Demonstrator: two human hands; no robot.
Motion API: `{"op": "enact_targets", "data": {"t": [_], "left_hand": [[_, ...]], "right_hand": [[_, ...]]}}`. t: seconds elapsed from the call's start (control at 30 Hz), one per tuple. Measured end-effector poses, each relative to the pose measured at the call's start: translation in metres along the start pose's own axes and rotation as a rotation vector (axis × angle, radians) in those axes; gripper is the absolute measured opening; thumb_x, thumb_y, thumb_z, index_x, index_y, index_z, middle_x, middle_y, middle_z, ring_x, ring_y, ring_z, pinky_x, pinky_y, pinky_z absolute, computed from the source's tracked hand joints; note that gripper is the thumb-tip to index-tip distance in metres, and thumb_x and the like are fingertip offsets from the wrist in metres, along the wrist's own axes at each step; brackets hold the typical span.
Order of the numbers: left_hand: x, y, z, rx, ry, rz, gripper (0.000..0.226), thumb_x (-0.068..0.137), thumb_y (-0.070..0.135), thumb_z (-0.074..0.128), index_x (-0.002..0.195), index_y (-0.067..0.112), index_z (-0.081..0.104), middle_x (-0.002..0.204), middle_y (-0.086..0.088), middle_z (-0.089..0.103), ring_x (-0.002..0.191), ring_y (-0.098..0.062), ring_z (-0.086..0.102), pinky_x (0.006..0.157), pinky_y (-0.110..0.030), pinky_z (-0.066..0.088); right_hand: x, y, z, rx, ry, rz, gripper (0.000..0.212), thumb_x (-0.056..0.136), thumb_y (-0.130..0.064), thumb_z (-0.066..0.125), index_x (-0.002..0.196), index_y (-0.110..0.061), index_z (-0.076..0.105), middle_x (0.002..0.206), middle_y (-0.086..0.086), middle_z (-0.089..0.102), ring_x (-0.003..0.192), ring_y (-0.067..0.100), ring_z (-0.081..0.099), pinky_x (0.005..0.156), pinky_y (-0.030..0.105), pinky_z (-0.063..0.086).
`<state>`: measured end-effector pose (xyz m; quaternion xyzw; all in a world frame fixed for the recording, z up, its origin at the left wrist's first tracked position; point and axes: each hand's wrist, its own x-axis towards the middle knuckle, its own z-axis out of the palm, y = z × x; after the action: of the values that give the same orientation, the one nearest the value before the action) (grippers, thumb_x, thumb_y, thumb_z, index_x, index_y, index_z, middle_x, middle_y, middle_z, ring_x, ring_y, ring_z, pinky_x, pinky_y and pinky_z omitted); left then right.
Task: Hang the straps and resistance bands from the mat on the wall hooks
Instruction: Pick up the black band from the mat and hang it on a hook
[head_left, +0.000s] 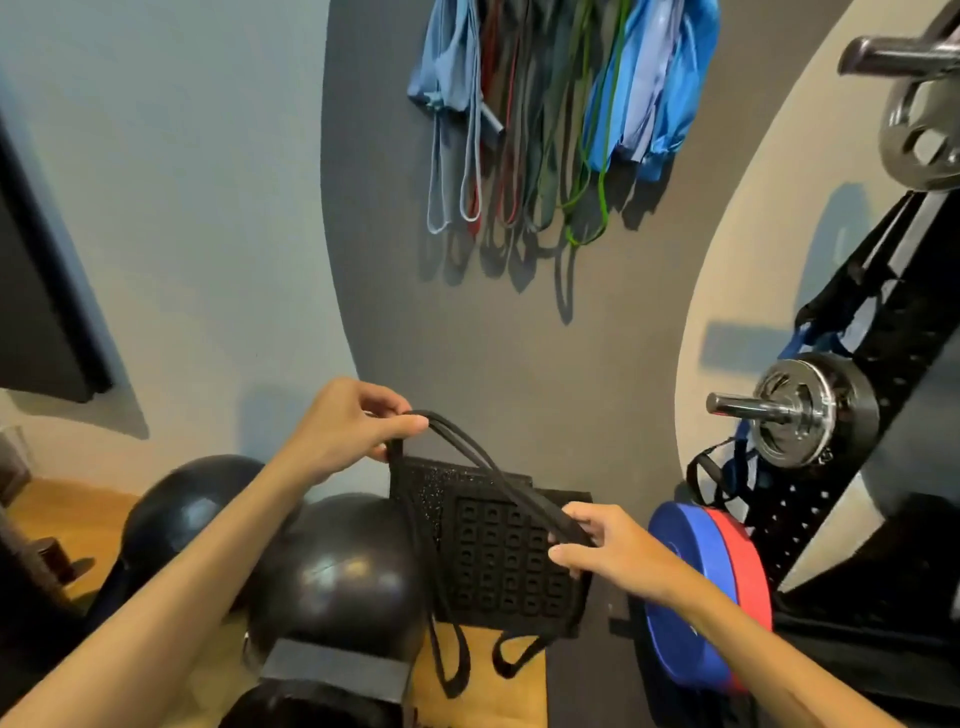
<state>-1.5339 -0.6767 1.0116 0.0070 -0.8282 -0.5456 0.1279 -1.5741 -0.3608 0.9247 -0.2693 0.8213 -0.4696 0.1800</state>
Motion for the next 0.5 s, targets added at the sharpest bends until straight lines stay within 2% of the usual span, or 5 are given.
{"op": "enact_targets", "data": {"t": [0.1, 0.23, 0.33, 0.43, 0.5], "left_hand": [[0.039, -0.011, -0.001, 0.045, 0.01, 0.018, 0.023, 0.066, 0.027, 0.087, 0.075, 0.011, 0.073, 0.068, -0.008, 0.068, 0.073, -0.035, 0.069, 0.067, -0.044, 0.06], [0.099, -0.019, 0.008, 0.115, -0.025, 0.088, 0.009, 0.073, 0.02, 0.082, 0.075, 0.015, 0.075, 0.068, -0.008, 0.071, 0.074, -0.038, 0.069, 0.068, -0.048, 0.06], [0.142, -0.022, 0.026, 0.048, -0.002, 0.081, 0.007, 0.075, 0.016, 0.081, 0.074, 0.013, 0.074, 0.068, -0.017, 0.069, 0.064, -0.032, 0.066, 0.061, -0.038, 0.058], [0.186, -0.013, 0.04, -0.049, 0.053, 0.084, 0.009, 0.075, 0.01, 0.08, 0.077, 0.005, 0.072, 0.069, -0.028, 0.064, 0.059, -0.023, 0.066, 0.051, -0.024, 0.051], [0.217, 0.001, 0.045, -0.118, 0.055, 0.107, 0.013, 0.075, 0.009, 0.079, 0.079, 0.0, 0.07, 0.065, -0.026, 0.058, 0.059, -0.022, 0.064, 0.05, -0.023, 0.051]], "right_hand": [[0.028, 0.0, -0.031, -0.049, 0.002, 0.006, 0.017, 0.087, -0.015, 0.069, 0.104, -0.013, 0.067, 0.1, 0.002, 0.071, 0.096, 0.015, 0.068, 0.089, 0.032, 0.054], [0.061, 0.023, -0.054, -0.082, 0.118, 0.063, 0.014, 0.089, -0.025, 0.067, 0.1, -0.017, 0.068, 0.093, 0.003, 0.073, 0.085, 0.011, 0.069, 0.082, 0.03, 0.055], [0.092, 0.029, -0.071, -0.092, 0.162, 0.075, 0.017, 0.091, -0.025, 0.062, 0.096, -0.009, 0.066, 0.08, 0.003, 0.068, 0.073, 0.01, 0.065, 0.081, 0.037, 0.053], [0.124, 0.013, -0.093, -0.054, 0.165, 0.05, 0.019, 0.092, -0.017, 0.059, 0.095, 0.001, 0.063, 0.08, 0.002, 0.069, 0.073, 0.014, 0.067, 0.084, 0.037, 0.054], [0.148, -0.001, -0.111, 0.0, 0.21, 0.008, 0.022, 0.093, -0.017, 0.058, 0.094, 0.005, 0.061, 0.082, 0.01, 0.069, 0.072, 0.019, 0.068, 0.081, 0.039, 0.055]]}}
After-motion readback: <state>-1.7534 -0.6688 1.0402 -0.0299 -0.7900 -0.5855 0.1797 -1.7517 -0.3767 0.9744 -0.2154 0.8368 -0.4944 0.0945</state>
